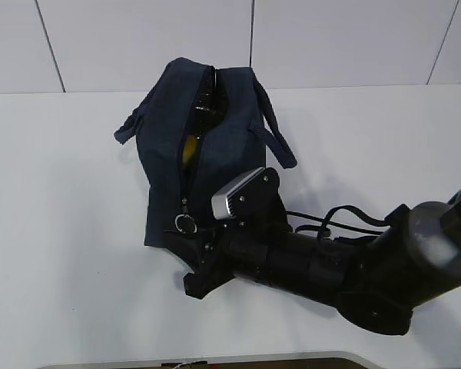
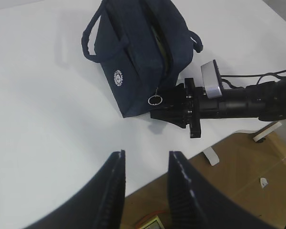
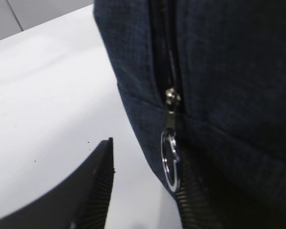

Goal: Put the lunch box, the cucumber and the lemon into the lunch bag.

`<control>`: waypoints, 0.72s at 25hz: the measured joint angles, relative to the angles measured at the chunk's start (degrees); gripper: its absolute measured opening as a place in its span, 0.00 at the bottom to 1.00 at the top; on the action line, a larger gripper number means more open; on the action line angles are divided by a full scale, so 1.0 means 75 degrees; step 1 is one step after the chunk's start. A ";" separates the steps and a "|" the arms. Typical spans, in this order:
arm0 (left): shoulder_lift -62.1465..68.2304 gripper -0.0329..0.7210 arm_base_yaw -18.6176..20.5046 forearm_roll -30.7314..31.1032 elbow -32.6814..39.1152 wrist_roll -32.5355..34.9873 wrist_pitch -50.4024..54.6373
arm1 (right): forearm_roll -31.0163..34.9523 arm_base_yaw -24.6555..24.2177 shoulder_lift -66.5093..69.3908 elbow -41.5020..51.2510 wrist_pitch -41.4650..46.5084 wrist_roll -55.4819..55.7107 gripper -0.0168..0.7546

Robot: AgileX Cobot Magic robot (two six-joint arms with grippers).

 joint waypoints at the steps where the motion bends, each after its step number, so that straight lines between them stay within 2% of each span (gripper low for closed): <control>1: 0.0000 0.33 0.0000 0.0000 0.0000 0.0000 0.0000 | 0.0017 0.0000 0.0000 0.0000 0.0000 0.0000 0.42; 5: 0.0000 0.33 0.0000 0.0000 0.0000 0.0000 0.0000 | 0.0046 0.0000 0.0000 0.0000 0.0000 0.0000 0.33; 12: 0.0000 0.33 0.0000 0.0000 0.0000 0.0000 0.0000 | 0.0124 0.0000 0.0018 0.0000 0.0000 0.0000 0.27; 18: 0.0000 0.33 0.0000 -0.0019 0.0000 0.0000 0.0000 | 0.0177 0.0000 0.0018 0.0000 0.0020 0.0124 0.05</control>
